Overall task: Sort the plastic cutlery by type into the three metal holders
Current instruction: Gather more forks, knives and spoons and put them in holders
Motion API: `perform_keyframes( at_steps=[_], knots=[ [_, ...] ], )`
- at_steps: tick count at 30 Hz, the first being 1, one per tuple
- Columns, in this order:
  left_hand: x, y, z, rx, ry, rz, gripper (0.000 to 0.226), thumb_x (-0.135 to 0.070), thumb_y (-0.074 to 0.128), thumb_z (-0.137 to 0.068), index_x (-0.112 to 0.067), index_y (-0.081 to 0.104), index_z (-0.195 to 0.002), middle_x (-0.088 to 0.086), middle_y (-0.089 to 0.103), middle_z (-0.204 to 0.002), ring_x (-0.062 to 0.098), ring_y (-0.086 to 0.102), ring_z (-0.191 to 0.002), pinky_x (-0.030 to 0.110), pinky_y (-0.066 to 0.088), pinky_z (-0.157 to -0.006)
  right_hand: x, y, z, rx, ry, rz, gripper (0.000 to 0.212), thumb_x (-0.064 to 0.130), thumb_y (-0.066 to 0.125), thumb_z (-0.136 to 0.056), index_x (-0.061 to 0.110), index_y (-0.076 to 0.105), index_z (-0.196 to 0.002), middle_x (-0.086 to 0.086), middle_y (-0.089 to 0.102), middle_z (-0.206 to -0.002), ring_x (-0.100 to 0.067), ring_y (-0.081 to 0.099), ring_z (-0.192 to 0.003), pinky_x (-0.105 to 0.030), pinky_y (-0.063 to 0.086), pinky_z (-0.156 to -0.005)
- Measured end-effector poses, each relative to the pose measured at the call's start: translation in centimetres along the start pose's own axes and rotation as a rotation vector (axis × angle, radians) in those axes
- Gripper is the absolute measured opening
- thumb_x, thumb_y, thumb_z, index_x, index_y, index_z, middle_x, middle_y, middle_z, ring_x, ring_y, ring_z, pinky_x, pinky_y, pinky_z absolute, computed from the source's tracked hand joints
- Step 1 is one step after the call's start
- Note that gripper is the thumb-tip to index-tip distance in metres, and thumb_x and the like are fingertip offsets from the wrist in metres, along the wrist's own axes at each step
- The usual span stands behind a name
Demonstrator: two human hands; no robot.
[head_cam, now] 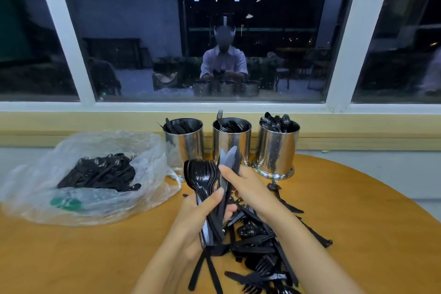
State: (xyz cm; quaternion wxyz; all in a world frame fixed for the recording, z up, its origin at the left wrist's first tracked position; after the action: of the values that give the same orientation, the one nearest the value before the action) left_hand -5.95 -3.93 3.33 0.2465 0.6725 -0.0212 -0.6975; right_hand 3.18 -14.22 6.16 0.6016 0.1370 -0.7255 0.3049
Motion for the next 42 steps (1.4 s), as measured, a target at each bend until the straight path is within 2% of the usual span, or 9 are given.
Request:
perform_keyframes(
  at_steps=[4,8,11,15,21,25,28,33,42],
  knots=[
    [-1.2,-0.1,2.0,-0.058,-0.017,0.073,0.024,-0.009,0.063,-0.093,-0.005,0.061,-0.117,0.020,0.074,-0.091,0.030,0.074,-0.078,0.029,0.058,-0.060,1.7,1.0,1.5,-0.065,-0.080,-0.061,0.020,0.029,0.046,-0.102,0.020,0.064,-0.106,0.010,0.067,-0.093,0.004,0.062,-0.079,-0.012,0.047,-0.069],
    [-1.8,-0.1,3.3,-0.102,-0.022,0.115,0.026,-0.007,0.066,-0.090,-0.009,0.063,-0.116,0.017,0.075,-0.097,0.032,0.074,-0.087,0.036,0.061,-0.069,3.0,2.8,2.8,-0.105,-0.058,-0.223,0.027,0.028,0.042,-0.104,0.015,0.060,-0.119,-0.002,0.070,-0.093,-0.004,0.067,-0.071,-0.018,0.050,-0.050],
    [-2.5,-0.5,3.7,-0.154,0.019,0.064,0.033,-0.013,0.071,-0.086,-0.011,0.064,-0.119,0.014,0.075,-0.102,0.033,0.073,-0.093,0.047,0.058,-0.085,3.8,3.6,2.5,-0.161,-0.082,-0.223,0.029,0.030,0.040,-0.104,0.017,0.062,-0.118,-0.007,0.072,-0.102,-0.014,0.070,-0.087,-0.027,0.053,-0.065],
    [-3.6,-1.0,3.5,-0.242,0.034,0.091,0.028,-0.011,0.074,-0.084,-0.007,0.066,-0.110,0.015,0.076,-0.091,0.030,0.074,-0.080,0.038,0.060,-0.065,4.8,4.6,1.5,-0.229,-0.156,-0.235,0.024,0.027,0.042,-0.104,0.020,0.061,-0.117,0.003,0.069,-0.110,-0.009,0.064,-0.103,-0.029,0.050,-0.090],
    [-4.7,-2.0,2.2,-0.377,0.043,0.021,0.026,-0.019,0.080,-0.079,-0.008,0.069,-0.099,0.013,0.075,-0.090,0.032,0.072,-0.082,0.037,0.058,-0.065,5.3,5.7,-0.3,-0.253,-0.169,-0.336,0.028,0.024,0.039,-0.105,0.022,0.067,-0.100,0.000,0.071,-0.104,-0.013,0.066,-0.100,-0.031,0.050,-0.092],
    [-4.5,-3.3,0.8,-0.367,-0.012,0.113,0.030,-0.020,0.076,-0.084,0.001,0.069,-0.104,0.016,0.075,-0.098,0.032,0.073,-0.088,0.039,0.061,-0.070,5.6,4.6,-2.6,-0.356,-0.190,-0.689,0.024,0.020,0.034,-0.106,0.008,0.053,-0.098,-0.002,0.066,-0.078,-0.012,0.063,-0.061,-0.024,0.055,-0.060],
    [-4.4,-5.0,-0.6,-0.356,-0.009,0.234,0.028,-0.013,0.069,-0.088,0.008,0.063,-0.106,0.018,0.075,-0.098,0.030,0.075,-0.085,0.036,0.060,-0.073,4.5,2.3,-5.3,-0.424,-0.088,-0.761,0.019,0.026,0.047,-0.102,0.013,0.046,-0.088,0.003,0.042,-0.060,-0.005,0.031,-0.043,-0.017,0.027,-0.040],
    [-5.0,-7.4,-3.5,-0.377,-0.009,0.190,0.023,-0.015,0.068,-0.089,0.006,0.065,-0.098,0.012,0.071,-0.079,0.015,0.063,-0.052,0.028,0.053,-0.056,4.8,0.8,-11.3,-0.376,0.027,-0.544,0.034,0.026,0.053,-0.099,0.019,0.038,-0.070,0.005,0.030,-0.051,-0.006,0.023,-0.038,-0.017,0.018,-0.035],
    [-7.1,-10.4,-8.9,-0.344,0.008,0.107,0.028,-0.021,0.068,-0.090,0.004,0.066,-0.079,0.008,0.048,-0.054,0.016,0.048,-0.043,0.025,0.046,-0.044,9.7,3.7,-25.2,-0.445,-0.315,-0.534,0.034,0.029,0.043,-0.104,0.016,0.035,-0.073,-0.002,0.033,-0.061,-0.013,0.026,-0.050,-0.024,0.024,-0.046]
  ],
)
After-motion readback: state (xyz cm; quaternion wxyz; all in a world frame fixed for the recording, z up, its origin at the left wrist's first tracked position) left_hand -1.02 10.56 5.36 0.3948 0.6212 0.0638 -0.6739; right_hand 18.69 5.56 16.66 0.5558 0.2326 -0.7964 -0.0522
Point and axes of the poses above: each hand's wrist, its own z-axis away from the middle knuckle, its own y-axis out of the palm, x = y × z, the point moved 1 cm from there along -z, towards the middle knuckle
